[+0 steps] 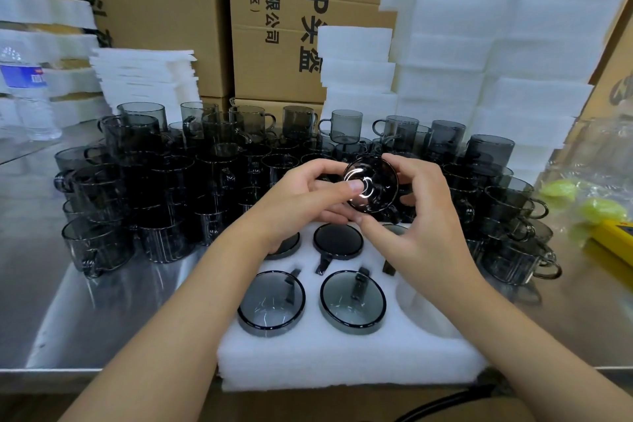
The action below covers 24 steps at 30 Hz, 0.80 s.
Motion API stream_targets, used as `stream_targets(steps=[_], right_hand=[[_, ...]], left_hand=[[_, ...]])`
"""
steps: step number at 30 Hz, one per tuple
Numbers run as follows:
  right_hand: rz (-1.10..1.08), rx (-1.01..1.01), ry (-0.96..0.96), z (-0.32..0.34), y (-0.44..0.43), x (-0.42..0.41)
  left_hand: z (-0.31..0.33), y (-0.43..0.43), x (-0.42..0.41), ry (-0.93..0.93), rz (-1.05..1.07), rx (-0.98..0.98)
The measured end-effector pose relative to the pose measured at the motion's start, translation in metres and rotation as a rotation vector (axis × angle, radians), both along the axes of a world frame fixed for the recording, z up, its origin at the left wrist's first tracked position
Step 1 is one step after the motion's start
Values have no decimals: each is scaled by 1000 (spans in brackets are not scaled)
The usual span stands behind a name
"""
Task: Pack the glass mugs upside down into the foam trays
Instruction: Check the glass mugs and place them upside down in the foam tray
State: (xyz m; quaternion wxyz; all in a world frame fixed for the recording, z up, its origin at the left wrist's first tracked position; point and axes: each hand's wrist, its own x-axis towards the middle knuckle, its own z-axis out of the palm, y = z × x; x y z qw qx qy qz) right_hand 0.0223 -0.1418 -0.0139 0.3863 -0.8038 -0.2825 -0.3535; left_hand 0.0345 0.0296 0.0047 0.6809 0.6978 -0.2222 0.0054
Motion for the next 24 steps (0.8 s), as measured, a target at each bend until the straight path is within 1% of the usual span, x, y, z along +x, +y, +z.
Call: stream_targets(steps=[5,10,17,24], right_hand=[[5,85,-12,1,0,-1],[-82,122,-90,0,-2,-1],[-62,183,-22,-1,-1,-1],[-43,143,0,2,-2,-2]], left_hand=[[-1,0,1,12,1,15],[-3,1,4,-1,-10,68],[-5,4,6,-20,-10,25],[-4,5,5,-73,-17,91]])
